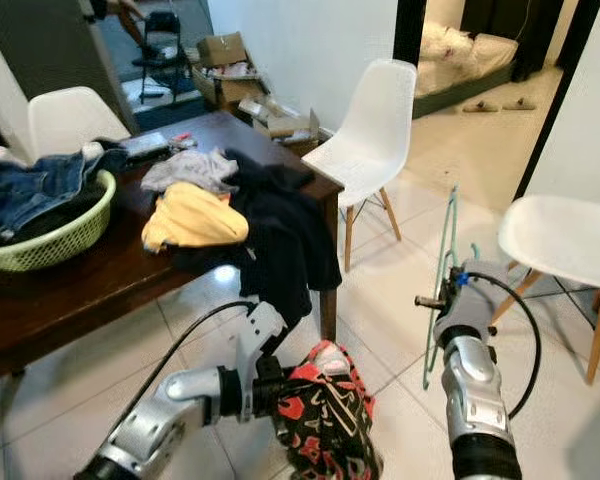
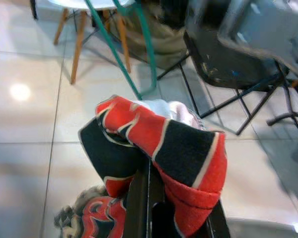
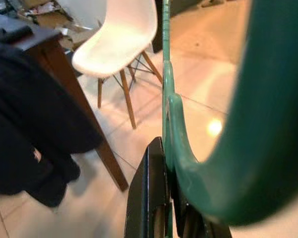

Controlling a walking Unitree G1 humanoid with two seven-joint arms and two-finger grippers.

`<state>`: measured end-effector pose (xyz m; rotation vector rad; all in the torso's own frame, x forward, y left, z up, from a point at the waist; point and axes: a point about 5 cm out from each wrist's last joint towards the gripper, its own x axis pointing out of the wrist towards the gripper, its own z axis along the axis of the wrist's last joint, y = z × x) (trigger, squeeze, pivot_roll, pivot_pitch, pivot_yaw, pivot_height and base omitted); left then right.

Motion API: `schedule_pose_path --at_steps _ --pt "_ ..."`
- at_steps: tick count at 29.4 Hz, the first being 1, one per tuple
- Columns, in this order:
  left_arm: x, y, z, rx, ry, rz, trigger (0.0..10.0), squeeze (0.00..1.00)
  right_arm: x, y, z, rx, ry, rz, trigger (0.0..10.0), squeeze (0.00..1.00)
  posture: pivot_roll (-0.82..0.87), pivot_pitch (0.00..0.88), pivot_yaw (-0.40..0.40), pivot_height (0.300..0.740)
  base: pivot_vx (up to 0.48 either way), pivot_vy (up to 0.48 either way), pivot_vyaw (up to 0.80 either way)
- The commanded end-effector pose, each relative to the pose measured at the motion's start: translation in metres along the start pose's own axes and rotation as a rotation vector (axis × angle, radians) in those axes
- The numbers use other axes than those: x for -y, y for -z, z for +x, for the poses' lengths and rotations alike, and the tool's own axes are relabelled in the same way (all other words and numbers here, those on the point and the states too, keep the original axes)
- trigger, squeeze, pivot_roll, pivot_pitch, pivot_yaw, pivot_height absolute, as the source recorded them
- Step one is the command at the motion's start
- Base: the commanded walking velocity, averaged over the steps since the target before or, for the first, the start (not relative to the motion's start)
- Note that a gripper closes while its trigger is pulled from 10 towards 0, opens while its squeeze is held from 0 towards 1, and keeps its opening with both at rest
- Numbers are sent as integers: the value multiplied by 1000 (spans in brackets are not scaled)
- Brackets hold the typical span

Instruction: Hang hanger

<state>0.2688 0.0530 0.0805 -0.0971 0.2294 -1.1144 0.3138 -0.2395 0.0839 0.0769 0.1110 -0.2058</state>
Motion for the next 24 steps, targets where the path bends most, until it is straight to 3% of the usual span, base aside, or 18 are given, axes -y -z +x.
schedule_pose_path --at_steps 1,3,7,16,24 --pt "-19 -18 0 87 -88 33 10000 0 -2 -9 5 43 1 27 10000 0 -41 0 25 740 0 0 -763" --pt "-32 -23 0 115 -165 33 10000 0 -2 -8 6 39 -3 30 10000 0 -45 0 24 740 0 0 -763" --pt "-41 -26 1 133 -215 20 10000 0 -2 -8 7 40 -5 32 10000 0 -47 0 25 740 0 0 -761" --pt "-50 -25 3 187 -246 -84 10000 0 -1 -8 9 42 -4 20 10000 0 -61 0 32 740 0 0 -760" --pt "-54 -26 2 213 -253 -89 10000 0 -7 -9 12 41 -56 17 10000 0 -61 0 43 740 0 0 -763"
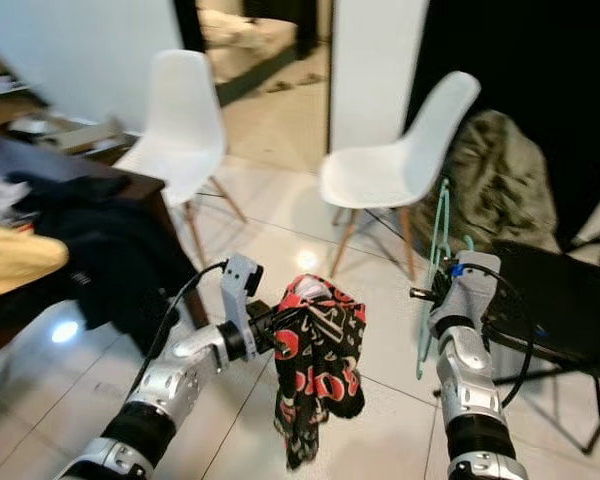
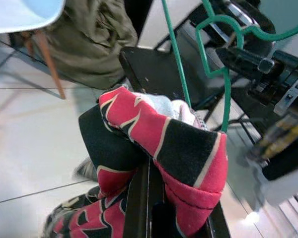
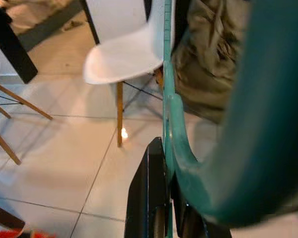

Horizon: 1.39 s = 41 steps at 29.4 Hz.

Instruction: Hang hanger

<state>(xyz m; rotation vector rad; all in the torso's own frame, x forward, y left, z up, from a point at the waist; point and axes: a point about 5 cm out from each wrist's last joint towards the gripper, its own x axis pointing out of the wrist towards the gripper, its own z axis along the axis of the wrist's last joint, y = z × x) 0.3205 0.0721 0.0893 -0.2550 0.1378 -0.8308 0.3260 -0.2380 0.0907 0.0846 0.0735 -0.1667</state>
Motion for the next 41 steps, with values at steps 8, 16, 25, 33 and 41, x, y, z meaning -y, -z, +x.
schedule_pose_path --at_steps 8,16,25,33,41 --pt "-8 -28 -3 88 22 174 10000 0 -11 -1 2 -2 -123 47 10000 0 -51 0 35 740 0 0 -761" --pt "-11 -10 1 -13 -31 172 10000 0 -10 4 3 -41 -90 6 10000 0 -65 0 51 740 0 0 -759" --pt "-33 -9 -1 -32 -173 33 10000 0 -10 9 6 -85 -120 -7 10000 0 -105 0 57 740 0 0 -761" --pt "-39 -7 1 -64 -281 54 10000 0 -13 12 5 -99 -133 -33 10000 0 -111 0 50 740 0 0 -763" --pt "-40 -5 1 -85 -288 46 10000 0 -13 13 6 -106 -143 -33 10000 0 -106 0 50 740 0 0 -761"
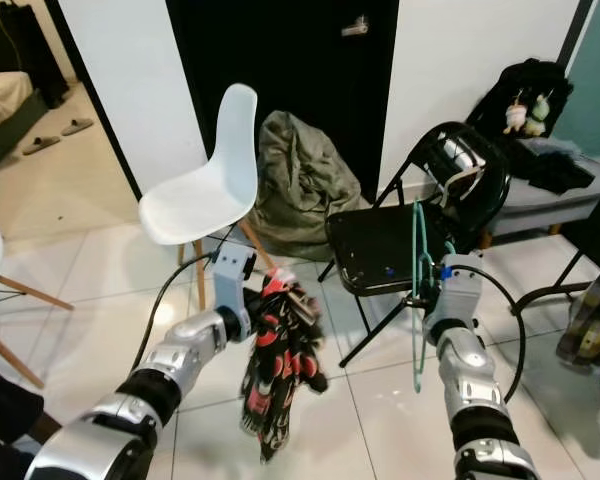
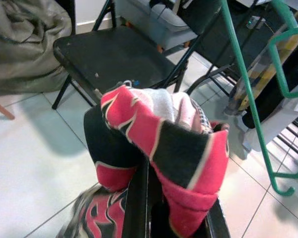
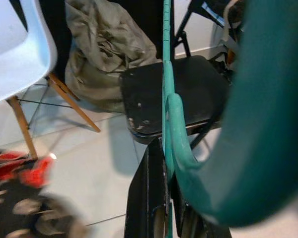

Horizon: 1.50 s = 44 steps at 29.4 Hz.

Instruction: Hang hanger

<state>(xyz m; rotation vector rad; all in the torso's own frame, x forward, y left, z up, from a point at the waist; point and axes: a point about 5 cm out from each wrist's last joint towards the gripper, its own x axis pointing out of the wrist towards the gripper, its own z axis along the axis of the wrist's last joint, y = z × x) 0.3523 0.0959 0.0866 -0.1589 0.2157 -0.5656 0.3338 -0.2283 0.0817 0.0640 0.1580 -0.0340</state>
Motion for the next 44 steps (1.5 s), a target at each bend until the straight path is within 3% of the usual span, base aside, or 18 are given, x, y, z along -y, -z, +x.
schedule_pose_path --at_steps 1,33,34,35,36,37,39,41,42,43,44 --pt "-2 3 -1 -14 -9 2 10000 0 -3 4 0 -18 -15 0 10000 0 -106 0 50 740 0 0 -756" --pt "-5 0 -1 8 -7 -10 10000 0 -6 3 3 -15 -35 27 10000 0 -105 0 56 740 0 0 -760" --pt "-3 -2 -1 15 15 22 10000 0 -7 2 3 -12 -52 28 10000 0 -108 0 56 740 0 0 -763" --pt "0 -7 -1 36 57 106 10000 0 -10 1 2 1 -96 53 10000 0 -106 0 52 740 0 0 -763" --pt "0 -7 -1 36 57 106 10000 0 -10 1 2 1 -96 53 10000 0 -106 0 52 740 0 0 -763" --pt "2 -16 -1 63 114 217 10000 0 -13 -3 0 30 -167 74 10000 0 -101 0 51 740 0 0 -763" --pt "2 -16 -1 63 114 217 10000 0 -13 -3 0 30 -167 74 10000 0 -101 0 51 740 0 0 -763" --pt "4 -49 -5 162 238 442 10000 0 -19 -16 -11 100 -375 98 10000 0 -93 0 55 740 0 0 -400" --pt "4 -60 -8 192 273 515 10000 0 -21 -21 -16 122 -447 100 10000 0 -93 0 56 740 0 0 0" --pt "4 -60 -8 192 273 515 10000 0 -21 -21 -16 122 -447 100 10000 0 -93 0 56 740 0 0 0" --pt "3 -74 -12 221 312 608 10000 0 -21 -28 -24 151 -527 101 10000 0 -94 0 62 740 0 0 0"
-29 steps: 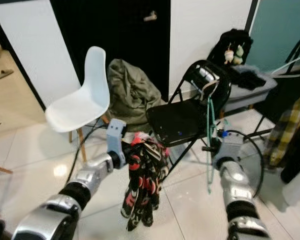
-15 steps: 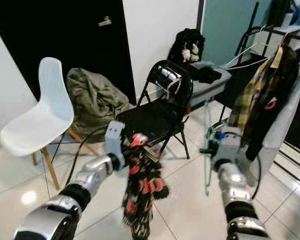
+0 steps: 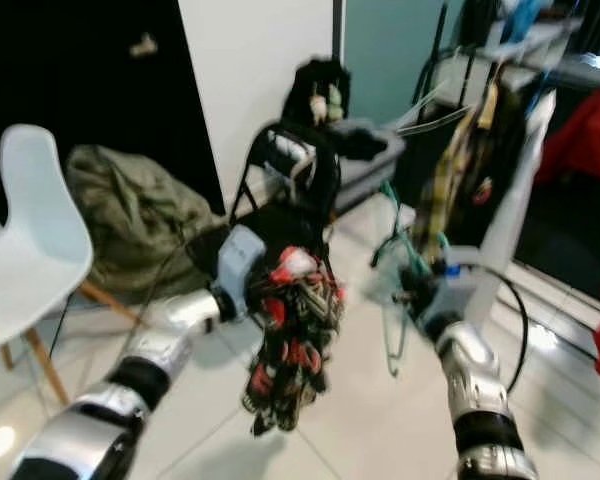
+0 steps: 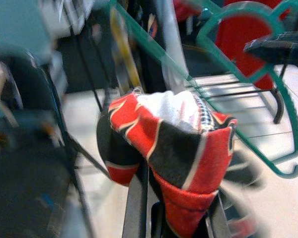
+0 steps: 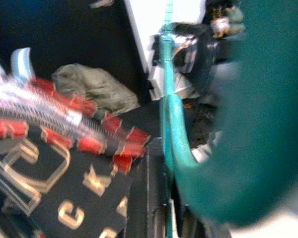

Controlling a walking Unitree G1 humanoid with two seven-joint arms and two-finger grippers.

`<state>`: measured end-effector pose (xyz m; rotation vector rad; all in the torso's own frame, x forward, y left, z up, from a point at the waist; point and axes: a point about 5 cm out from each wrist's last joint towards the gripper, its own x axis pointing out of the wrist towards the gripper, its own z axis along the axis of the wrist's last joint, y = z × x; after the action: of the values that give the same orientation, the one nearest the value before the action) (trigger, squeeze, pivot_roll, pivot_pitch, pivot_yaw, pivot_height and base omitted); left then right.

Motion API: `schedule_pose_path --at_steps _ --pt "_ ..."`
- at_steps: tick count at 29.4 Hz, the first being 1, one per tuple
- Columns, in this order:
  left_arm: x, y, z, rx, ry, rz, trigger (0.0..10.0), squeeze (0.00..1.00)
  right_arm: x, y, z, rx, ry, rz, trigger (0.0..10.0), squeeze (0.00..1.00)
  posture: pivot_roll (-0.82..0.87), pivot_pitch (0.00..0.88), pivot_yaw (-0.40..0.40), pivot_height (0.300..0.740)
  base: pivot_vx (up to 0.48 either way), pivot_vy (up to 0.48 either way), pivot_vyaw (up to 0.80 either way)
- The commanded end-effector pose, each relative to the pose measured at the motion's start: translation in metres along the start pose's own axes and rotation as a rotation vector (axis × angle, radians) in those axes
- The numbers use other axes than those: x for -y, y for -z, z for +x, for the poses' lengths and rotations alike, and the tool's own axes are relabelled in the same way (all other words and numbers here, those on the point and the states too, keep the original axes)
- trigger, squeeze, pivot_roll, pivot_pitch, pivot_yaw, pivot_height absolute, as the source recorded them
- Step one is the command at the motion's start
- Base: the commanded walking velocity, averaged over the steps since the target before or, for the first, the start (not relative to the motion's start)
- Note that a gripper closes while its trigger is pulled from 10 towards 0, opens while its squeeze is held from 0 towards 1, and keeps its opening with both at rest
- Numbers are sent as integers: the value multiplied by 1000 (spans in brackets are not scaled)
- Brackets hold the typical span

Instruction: Hang hanger

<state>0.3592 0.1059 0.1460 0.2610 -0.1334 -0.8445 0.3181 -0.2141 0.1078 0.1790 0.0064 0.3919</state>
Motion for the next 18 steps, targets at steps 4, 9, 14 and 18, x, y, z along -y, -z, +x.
schedule_pose_path --at_steps 4,9,14,18 --pt "-31 -55 -12 100 84 418 10000 0 -20 -35 -30 69 -364 -14 10000 0 -96 0 77 740 0 0 0" --pt "-43 -74 -18 109 84 574 10000 0 -27 -46 -48 55 -493 -60 10000 0 -96 0 79 740 0 0 0" --pt "-52 -93 -25 72 165 811 10000 0 -19 -64 -76 -25 -596 -162 10000 0 -101 0 79 740 0 0 0" --pt "-50 -95 -30 56 257 845 10000 0 -13 -73 -85 -68 -613 -212 10000 0 -102 0 81 740 0 0 0"
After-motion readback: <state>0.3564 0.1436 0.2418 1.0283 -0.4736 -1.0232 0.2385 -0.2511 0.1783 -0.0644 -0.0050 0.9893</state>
